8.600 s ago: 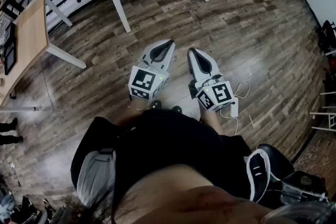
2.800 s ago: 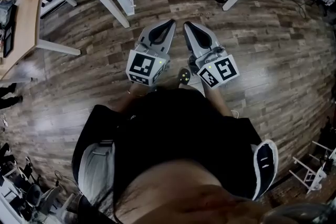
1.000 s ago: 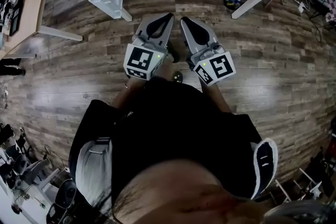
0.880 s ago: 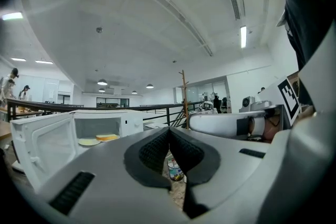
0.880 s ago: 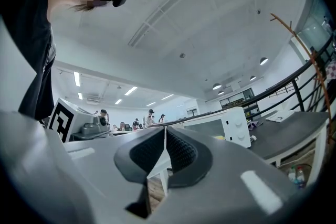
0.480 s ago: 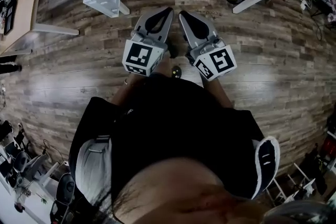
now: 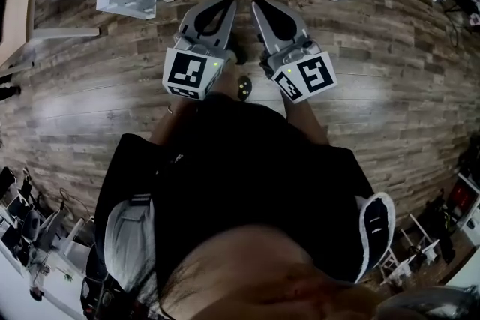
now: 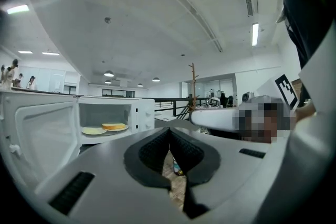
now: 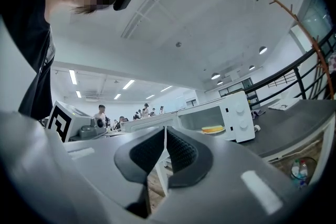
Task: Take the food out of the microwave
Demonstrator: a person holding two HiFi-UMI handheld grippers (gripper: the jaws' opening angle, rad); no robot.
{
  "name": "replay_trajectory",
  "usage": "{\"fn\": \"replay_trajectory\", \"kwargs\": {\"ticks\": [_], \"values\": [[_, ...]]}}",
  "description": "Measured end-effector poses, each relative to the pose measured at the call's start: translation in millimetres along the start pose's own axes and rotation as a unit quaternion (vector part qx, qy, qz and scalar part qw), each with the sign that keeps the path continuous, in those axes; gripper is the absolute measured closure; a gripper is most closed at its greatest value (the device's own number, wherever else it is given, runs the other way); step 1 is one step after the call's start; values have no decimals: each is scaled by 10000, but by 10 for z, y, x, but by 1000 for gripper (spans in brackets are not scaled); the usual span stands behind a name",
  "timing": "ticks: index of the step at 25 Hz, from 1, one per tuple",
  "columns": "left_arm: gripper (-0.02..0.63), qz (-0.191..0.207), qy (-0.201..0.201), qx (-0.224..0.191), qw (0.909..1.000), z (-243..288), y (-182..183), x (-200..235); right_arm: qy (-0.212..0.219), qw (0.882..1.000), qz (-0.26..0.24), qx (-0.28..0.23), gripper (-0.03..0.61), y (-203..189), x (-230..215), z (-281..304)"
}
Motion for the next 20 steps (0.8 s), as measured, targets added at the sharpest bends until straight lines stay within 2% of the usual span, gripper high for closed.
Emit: {"fn": "replay_trajectory", "kwargs": {"ticks": [5,9,20], "values": [[607,-96,-42,84,9999,164,-39,74,-32,10000,30,5,581,15,-145,109],[606,-90,-42,-1,10000,258,-30,188,-74,9999,101,-17,581,-25,-241,246],[606,-151,127,14,9998,563,-55,609,103,9997,209,80,581,-82,-530,757]]}}
Point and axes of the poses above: the fingertips, and each gripper's own axes: z forward along the fingers, x to its left, y out of its top, the point moved 7 cm from there along -z, backward along the fingers, and after that the axes turned 10 degrees about y, right-handed, at the moved point
